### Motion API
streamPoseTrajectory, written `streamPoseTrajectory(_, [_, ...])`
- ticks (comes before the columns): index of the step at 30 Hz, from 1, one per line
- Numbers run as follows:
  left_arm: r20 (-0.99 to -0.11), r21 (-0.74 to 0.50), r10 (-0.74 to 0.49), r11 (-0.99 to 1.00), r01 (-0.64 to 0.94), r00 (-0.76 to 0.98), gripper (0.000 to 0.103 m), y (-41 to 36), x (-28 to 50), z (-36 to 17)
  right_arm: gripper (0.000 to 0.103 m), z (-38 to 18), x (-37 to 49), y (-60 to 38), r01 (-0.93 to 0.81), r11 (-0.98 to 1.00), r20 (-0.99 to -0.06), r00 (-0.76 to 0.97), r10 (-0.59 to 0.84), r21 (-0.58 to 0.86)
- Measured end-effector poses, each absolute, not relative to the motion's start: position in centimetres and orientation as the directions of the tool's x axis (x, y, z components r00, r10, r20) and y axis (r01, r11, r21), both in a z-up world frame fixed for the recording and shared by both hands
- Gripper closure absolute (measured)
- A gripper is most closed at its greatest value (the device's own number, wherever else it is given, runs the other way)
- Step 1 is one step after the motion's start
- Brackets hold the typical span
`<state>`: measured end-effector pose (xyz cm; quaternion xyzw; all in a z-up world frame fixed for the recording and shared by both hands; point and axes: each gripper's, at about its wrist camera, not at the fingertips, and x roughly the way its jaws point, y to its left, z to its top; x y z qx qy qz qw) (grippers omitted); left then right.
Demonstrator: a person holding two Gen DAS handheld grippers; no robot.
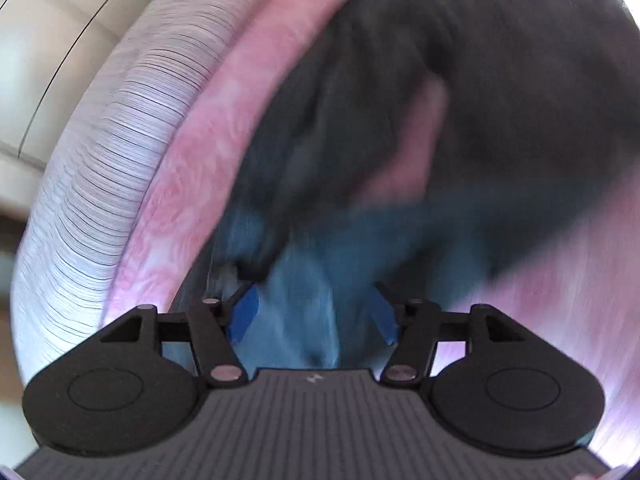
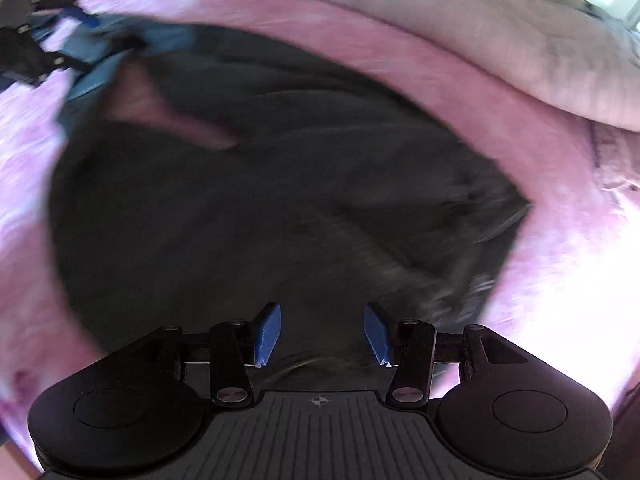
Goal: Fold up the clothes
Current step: 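Lift the grey jeans off the pile with both grippers and swing them over the bed, then lay the grey jeans flat on the bed and open both grippers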
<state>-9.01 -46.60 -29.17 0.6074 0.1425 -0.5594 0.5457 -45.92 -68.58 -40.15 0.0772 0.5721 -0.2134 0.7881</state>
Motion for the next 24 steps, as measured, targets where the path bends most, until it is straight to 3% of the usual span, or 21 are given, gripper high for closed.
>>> streamPoseTrajectory(4, [-0.825,0.549,-0.443,-0.484,0.681,0.35,0.044,-43.5,-6.0,-32.2,0.051,-41.6,-43.3,-63.2,0.348,0.928,-0.946,0.236,-0.223,-0.132])
streamPoseTrajectory(8, [-0.809,0.576,-0.439,-0.452,0.681,0.391,0.043,-43.5,-1.5,-33.7,0.051,-42.1,-39.2,-60.1,0.348,0.935,-0.946,0.274,-0.175,-0.072])
streamPoseTrajectory(13, [-0.781,0.61,-0.523,-0.522,0.596,0.342,0.041,-43.6,2.0,-34.7,0.051,-42.5,-32.4,-58.8,0.342,0.938,-0.93,0.326,-0.169,-0.051])
streamPoseTrajectory(14, [-0.783,0.61,-0.53,-0.558,0.562,0.324,0.046,-43.5,2.4,-35.2,0.051,-42.7,-31.0,-58.6,0.338,0.94,-0.928,0.331,-0.168,-0.05])
streamPoseTrajectory(15, [-0.797,0.595,-0.524,-0.597,0.538,0.3,0.069,-43.7,2.7,-35.7,0.051,-43.0,-29.8,-58.6,0.333,0.941,-0.928,0.331,-0.171,-0.055])
streamPoseTrajectory(17, [-0.81,0.578,-0.517,-0.623,0.527,0.279,0.081,-43.7,3.2,-36.2,0.051,-43.9,-27.8,-58.8,0.328,0.943,-0.931,0.325,-0.168,-0.055])
streamPoseTrajectory(18, [-0.806,0.579,-0.524,-0.6,0.552,0.275,0.093,-43.5,3.7,-35.6,0.051,-44.4,-27.0,-59.1,0.329,0.943,-0.933,0.322,-0.158,-0.047])
streamPoseTrajectory(19, [-0.802,0.578,-0.532,-0.576,0.578,0.272,0.096,-43.3,4.2,-34.8,0.052,-44.6,-26.4,-59.3,0.34,0.94,-0.937,0.32,-0.136,-0.021])
streamPoseTrajectory(21, [-0.796,0.56,-0.545,-0.499,0.661,0.263,0.097,-42.4,5.5,-32.7,0.1,-44.7,-25.6,-59.5,0.363,0.932,-0.943,0.316,-0.102,0.021])
streamPoseTrajectory(24, [-0.78,0.527,-0.558,-0.342,0.778,0.283,0.097,-38.7,7.9,-28.7,0.1,-42.8,-25.8,-58.2,0.32,0.947,-0.941,0.319,-0.111,-0.003])
